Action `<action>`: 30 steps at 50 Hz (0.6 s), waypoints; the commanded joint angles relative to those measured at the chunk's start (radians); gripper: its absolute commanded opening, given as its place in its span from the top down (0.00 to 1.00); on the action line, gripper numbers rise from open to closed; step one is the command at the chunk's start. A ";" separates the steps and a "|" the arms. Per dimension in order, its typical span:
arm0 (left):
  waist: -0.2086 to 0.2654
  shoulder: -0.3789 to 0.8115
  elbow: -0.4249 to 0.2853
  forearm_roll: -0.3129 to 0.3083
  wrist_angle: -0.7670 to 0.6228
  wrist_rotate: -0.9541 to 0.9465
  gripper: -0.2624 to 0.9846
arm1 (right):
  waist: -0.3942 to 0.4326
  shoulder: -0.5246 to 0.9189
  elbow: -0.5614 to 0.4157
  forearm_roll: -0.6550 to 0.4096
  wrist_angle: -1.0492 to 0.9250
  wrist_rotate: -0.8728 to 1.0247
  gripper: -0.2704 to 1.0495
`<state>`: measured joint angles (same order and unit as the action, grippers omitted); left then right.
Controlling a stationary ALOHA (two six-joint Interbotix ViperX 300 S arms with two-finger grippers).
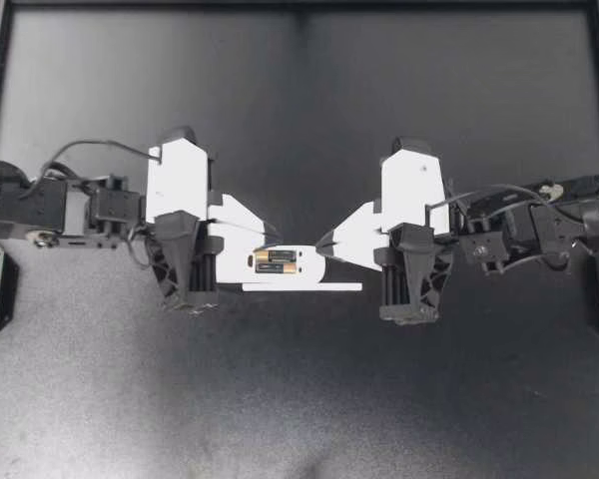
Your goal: Place the battery into the slot of the remote controller.
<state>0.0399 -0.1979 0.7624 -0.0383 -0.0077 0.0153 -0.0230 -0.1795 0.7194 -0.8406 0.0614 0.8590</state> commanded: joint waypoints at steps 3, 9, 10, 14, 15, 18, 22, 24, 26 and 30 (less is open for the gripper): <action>0.002 -0.020 -0.006 0.002 -0.015 0.000 0.92 | 0.005 -0.028 -0.009 0.005 0.008 0.000 0.85; 0.002 -0.018 -0.006 0.002 -0.015 0.002 0.92 | 0.002 -0.029 -0.003 0.011 0.026 0.002 0.85; 0.002 -0.018 -0.006 0.003 -0.015 0.002 0.92 | 0.002 -0.029 -0.003 0.011 0.029 0.000 0.85; 0.002 -0.018 -0.006 0.002 -0.017 0.003 0.92 | 0.002 -0.031 -0.003 0.011 0.037 0.000 0.85; 0.002 -0.018 -0.006 0.003 -0.017 0.002 0.92 | 0.002 -0.029 -0.003 0.011 0.037 0.000 0.85; 0.002 -0.018 -0.006 0.005 -0.017 0.003 0.92 | -0.002 -0.029 -0.003 0.012 0.037 0.002 0.85; 0.002 -0.020 -0.006 0.014 -0.017 0.003 0.92 | -0.002 -0.029 -0.006 0.012 0.037 0.002 0.85; 0.002 -0.021 -0.006 0.017 -0.017 0.003 0.92 | -0.002 -0.028 -0.006 0.012 0.037 0.002 0.85; 0.002 -0.021 -0.006 0.018 -0.017 0.003 0.92 | -0.002 -0.029 -0.006 0.012 0.037 0.002 0.85; 0.002 -0.021 -0.008 0.023 -0.017 0.003 0.92 | -0.008 -0.029 -0.006 0.012 0.037 0.002 0.85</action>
<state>0.0399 -0.1994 0.7670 -0.0199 -0.0153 0.0169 -0.0230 -0.1856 0.7286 -0.8299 0.1012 0.8590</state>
